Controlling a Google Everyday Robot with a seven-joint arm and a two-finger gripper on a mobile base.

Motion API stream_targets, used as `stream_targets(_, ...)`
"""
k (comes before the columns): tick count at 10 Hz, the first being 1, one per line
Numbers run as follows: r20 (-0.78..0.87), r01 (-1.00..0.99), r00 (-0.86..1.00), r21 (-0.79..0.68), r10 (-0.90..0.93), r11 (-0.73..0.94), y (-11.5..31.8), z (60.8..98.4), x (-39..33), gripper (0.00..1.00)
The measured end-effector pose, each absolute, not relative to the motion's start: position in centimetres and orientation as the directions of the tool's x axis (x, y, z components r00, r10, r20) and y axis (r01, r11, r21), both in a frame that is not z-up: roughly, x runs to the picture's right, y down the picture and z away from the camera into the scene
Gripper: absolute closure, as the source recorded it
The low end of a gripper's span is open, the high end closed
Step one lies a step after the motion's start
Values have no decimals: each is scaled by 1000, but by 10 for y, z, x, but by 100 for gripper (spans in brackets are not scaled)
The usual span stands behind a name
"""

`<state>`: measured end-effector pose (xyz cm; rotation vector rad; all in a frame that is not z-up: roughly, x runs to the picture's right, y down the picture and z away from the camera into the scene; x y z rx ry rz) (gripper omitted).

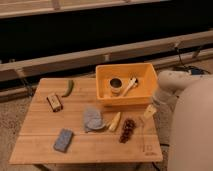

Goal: Place fork in tray

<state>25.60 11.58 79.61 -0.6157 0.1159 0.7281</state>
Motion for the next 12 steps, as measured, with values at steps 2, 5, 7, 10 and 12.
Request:
stream_targets(2, -321, -665, 737, -503, 595, 552, 125, 799, 249, 20)
stream_targets(5, -319, -664, 731, -536, 603, 521, 132, 802, 242, 20)
stream_targets(7, -319, -664, 731, -536, 603, 521, 132, 802, 242, 20)
stream_targets(10, -319, -664, 731, -536, 604, 521, 133, 802, 242, 20)
stream_targets(12, -322, -665, 730, -537, 603, 518, 134, 802, 243, 20)
